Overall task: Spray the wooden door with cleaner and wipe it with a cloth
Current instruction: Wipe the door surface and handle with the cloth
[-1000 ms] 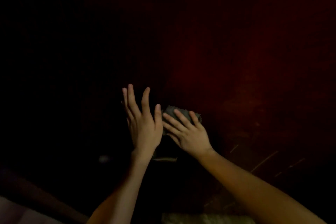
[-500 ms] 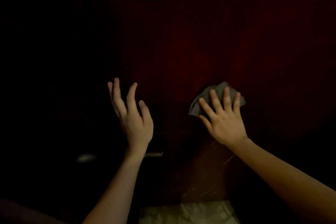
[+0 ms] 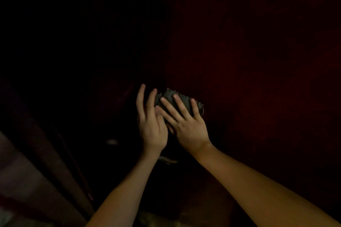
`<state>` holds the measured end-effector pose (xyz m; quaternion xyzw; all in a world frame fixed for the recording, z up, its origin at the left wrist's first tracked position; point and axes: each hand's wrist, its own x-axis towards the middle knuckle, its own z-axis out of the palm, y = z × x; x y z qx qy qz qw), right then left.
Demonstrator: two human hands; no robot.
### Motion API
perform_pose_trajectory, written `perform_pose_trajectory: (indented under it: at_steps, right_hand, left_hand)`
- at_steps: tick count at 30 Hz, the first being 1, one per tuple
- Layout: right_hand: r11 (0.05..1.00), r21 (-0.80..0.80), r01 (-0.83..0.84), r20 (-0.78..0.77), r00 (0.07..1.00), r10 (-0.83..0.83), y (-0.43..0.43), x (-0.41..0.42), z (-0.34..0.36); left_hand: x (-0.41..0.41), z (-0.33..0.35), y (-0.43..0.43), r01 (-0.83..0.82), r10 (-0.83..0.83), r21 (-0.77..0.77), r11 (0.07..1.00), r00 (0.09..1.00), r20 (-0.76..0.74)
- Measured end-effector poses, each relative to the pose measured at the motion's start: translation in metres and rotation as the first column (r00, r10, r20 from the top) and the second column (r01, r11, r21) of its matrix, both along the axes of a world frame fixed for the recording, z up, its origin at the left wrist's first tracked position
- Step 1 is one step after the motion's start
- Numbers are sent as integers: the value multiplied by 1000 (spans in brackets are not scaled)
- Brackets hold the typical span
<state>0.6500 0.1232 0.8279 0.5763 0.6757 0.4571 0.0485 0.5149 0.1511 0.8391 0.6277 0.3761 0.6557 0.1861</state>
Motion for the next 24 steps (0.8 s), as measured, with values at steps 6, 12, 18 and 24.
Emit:
perform_pose_trajectory:
  at_steps: [6, 12, 18, 24]
  right_hand:
    - [990, -110, -89, 141, 984, 105, 1, 0, -29]
    - [984, -129, -126, 110, 984, 141, 1, 8, -23]
    - [925, -320, -205, 286, 910, 300, 29, -12, -50]
    - [888, -415, -200, 367, 856, 364, 31, -8, -69]
  left_hand:
    - [-18, -43, -19, -54, 49, -59, 997, 996, -74]
    - [-26, -127, -60, -127, 69, -330, 936, 981, -181]
    - [-1, -184, -68, -29, 12, -672, 740, 999, -30]
    - [22, -204, -62, 129, 72, -770, 624, 972, 222]
